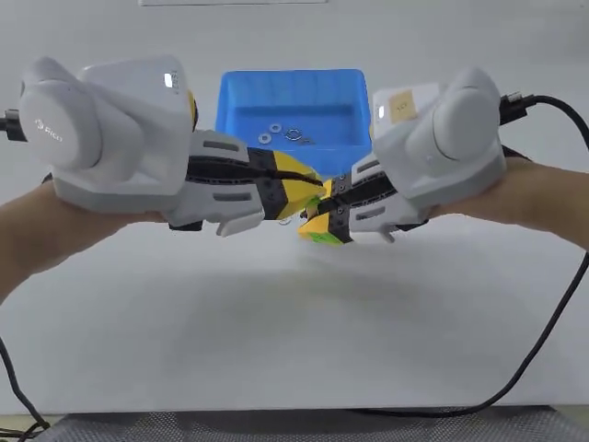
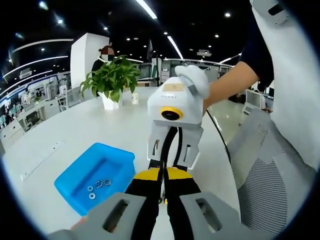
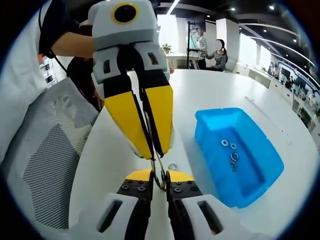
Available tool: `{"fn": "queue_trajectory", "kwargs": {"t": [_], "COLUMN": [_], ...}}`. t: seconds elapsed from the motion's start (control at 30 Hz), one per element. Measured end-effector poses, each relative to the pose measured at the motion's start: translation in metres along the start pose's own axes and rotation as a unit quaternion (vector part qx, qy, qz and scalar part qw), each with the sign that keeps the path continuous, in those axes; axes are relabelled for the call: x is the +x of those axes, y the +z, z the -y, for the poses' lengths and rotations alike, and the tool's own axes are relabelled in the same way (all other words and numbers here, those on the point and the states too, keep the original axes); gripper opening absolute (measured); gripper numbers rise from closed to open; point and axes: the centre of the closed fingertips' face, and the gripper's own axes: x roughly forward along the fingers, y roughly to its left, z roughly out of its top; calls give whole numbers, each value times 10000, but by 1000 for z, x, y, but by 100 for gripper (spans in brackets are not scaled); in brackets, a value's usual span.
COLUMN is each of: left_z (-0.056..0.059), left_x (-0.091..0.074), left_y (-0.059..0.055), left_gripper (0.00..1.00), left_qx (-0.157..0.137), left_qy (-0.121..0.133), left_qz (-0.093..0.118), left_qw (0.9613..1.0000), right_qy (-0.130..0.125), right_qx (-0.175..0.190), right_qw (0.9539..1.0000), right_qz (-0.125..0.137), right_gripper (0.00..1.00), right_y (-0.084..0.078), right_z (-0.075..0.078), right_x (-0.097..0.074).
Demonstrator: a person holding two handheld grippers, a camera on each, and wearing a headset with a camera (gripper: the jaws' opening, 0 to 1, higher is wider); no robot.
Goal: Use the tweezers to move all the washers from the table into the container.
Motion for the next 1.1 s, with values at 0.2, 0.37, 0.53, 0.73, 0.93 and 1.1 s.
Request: {"fn": "queue_trajectory", "kwargs": {"t": [0.2,0.37,0.53,0.73,0.93,1.1], "left_z": [0,0,1,2,0,-1], "left_x": [1,0,1,1,0,1], "left_y": [0,0,-3,-4,-4,-6], "left_gripper": [6,6,7,11,11,9], "left_qx": [-35,-114,-169,-137,-102,-26], "left_qy": [26,31,30,19,36,62], "left_qz": [-7,-5,-110,-133,-149,-182], "left_qw": [10000,9999,9998,9998,9998,9998], "right_qy": [-76,-89,-104,-118,-138,-136], "right_qx": [14,76,86,90,72,72], "right_qw": [10000,9999,9999,9998,9998,9998], "right_qz": [30,70,106,130,108,89], "right_gripper": [11,11,11,11,10,10], "right_y": [0,0,2,3,4,4], "right_z": [1,1,0,1,3,3], "right_x": [-1,0,1,1,1,1]}}
